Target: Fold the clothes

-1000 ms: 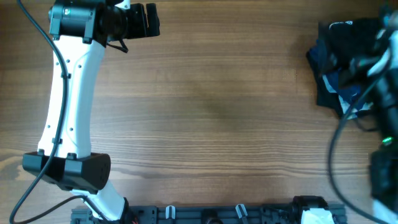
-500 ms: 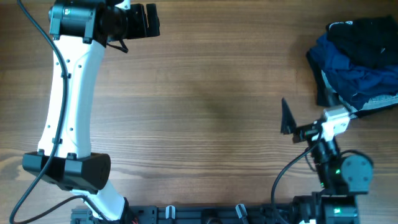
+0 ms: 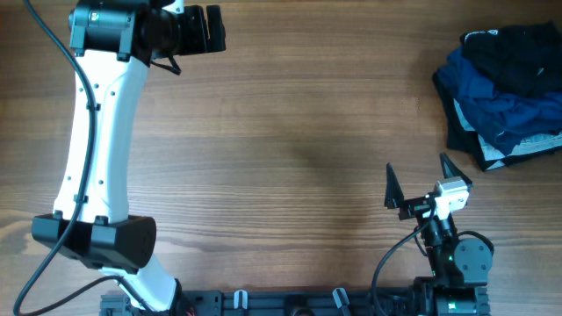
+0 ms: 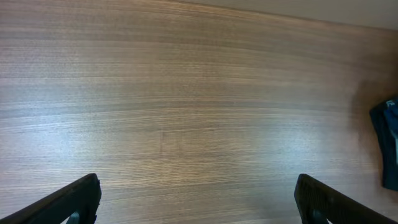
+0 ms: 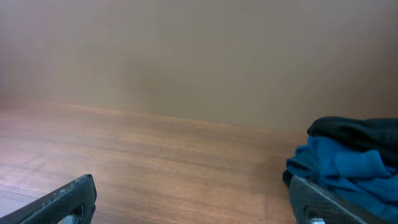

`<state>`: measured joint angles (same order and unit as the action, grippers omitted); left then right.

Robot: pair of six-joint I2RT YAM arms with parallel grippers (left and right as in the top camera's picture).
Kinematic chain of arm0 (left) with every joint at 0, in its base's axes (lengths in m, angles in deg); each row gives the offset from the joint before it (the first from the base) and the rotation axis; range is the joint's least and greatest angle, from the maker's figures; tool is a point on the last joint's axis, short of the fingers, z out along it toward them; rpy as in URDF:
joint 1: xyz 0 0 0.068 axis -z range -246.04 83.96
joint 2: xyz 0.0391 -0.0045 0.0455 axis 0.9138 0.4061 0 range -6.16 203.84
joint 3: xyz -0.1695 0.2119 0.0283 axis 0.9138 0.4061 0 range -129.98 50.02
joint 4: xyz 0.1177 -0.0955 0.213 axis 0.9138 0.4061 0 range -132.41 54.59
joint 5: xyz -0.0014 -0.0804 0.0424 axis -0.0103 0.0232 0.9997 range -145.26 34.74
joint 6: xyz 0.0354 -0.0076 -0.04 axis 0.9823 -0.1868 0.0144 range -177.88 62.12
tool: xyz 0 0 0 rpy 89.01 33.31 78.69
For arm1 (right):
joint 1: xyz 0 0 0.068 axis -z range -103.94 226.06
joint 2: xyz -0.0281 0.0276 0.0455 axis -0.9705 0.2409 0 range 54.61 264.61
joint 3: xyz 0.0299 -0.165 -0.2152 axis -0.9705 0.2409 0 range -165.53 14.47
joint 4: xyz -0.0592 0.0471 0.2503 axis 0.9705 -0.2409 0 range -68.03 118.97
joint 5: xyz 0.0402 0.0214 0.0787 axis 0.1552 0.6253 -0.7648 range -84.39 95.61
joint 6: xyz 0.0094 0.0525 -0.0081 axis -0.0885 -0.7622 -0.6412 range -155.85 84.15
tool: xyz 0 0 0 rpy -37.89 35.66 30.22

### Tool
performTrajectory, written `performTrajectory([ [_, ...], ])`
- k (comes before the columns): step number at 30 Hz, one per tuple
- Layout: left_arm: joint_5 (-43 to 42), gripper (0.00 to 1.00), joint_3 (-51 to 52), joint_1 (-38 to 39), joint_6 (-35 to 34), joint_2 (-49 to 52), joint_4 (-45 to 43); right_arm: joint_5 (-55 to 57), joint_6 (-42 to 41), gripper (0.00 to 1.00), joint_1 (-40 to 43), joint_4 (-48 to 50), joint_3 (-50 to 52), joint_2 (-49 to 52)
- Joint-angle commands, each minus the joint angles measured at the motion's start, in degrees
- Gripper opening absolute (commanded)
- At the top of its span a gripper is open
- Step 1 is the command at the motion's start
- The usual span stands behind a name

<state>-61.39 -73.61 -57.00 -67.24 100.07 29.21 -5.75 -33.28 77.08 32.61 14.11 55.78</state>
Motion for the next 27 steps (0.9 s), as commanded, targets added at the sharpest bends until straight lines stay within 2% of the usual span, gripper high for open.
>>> performTrajectory([
  [1,-0.74,1.00,0.00,0.20,-0.46,0.28,-0.17,0.90,-1.14,1.00,0.11,-2.95,0.07,-1.01],
  [27,-0.66,1.00,0.00,0.07,-0.50,-0.07,-0.17,1.01,-1.14,1.00,0.13,-2.82,0.07,-0.52],
])
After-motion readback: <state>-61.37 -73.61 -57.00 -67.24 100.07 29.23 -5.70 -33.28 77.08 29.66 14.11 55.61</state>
